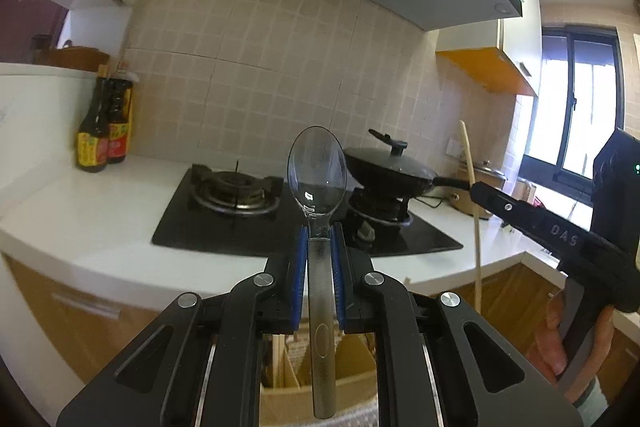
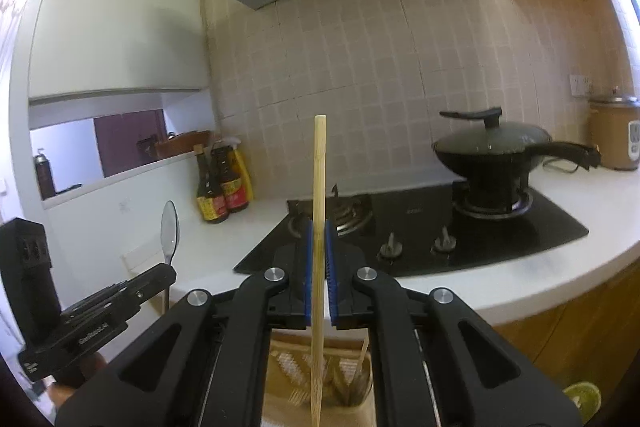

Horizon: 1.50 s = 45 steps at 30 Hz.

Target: Organize utensils

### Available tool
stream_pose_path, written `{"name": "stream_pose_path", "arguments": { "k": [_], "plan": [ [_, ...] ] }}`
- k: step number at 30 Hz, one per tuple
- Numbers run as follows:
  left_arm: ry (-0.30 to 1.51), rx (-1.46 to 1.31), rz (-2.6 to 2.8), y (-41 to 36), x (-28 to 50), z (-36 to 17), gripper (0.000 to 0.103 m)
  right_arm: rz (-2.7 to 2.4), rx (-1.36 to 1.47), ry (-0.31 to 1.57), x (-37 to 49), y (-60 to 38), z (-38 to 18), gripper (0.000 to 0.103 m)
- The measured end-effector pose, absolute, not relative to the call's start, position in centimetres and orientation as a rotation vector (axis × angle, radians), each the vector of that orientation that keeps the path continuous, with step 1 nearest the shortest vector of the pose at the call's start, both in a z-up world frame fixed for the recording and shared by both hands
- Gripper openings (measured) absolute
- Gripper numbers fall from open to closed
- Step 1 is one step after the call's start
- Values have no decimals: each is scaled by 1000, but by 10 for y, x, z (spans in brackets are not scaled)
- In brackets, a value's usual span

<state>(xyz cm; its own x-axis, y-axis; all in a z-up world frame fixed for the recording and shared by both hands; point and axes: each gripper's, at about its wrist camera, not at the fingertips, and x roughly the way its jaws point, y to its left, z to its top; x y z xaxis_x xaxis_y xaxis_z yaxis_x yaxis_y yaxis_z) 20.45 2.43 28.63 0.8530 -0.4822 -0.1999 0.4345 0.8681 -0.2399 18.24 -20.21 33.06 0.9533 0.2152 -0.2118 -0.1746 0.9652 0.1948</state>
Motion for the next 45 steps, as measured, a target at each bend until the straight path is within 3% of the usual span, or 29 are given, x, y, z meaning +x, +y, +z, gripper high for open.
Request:
{"name": "stream_pose_path", "arguments": {
  "k": [22,25,29,30,32,33,40,45],
  "plan": [
    [209,-197,-386,23,257,205,11,148,137,212,223,-187,247,5],
    [214,-207,-400,30,247,202,34,141,174,232,210,-194,242,8],
    [232,-214,-424,39,230,205,43,133,203,260,188,-204,239,17],
    [233,-211,-426,42,223,206,47,131,206,266,179,-205,238,22],
    [238,-214,-434,48,208,206,55,121,201,278,163,-205,236,49],
    [242,-215,-436,50,203,206,59,114,196,279,156,-204,235,54],
    [270,-228,-450,66,157,209,65,130,171,344,108,-187,224,54],
    [252,-203,-453,69,119,214,78,137,144,343,71,-171,221,54]
  ]
}}
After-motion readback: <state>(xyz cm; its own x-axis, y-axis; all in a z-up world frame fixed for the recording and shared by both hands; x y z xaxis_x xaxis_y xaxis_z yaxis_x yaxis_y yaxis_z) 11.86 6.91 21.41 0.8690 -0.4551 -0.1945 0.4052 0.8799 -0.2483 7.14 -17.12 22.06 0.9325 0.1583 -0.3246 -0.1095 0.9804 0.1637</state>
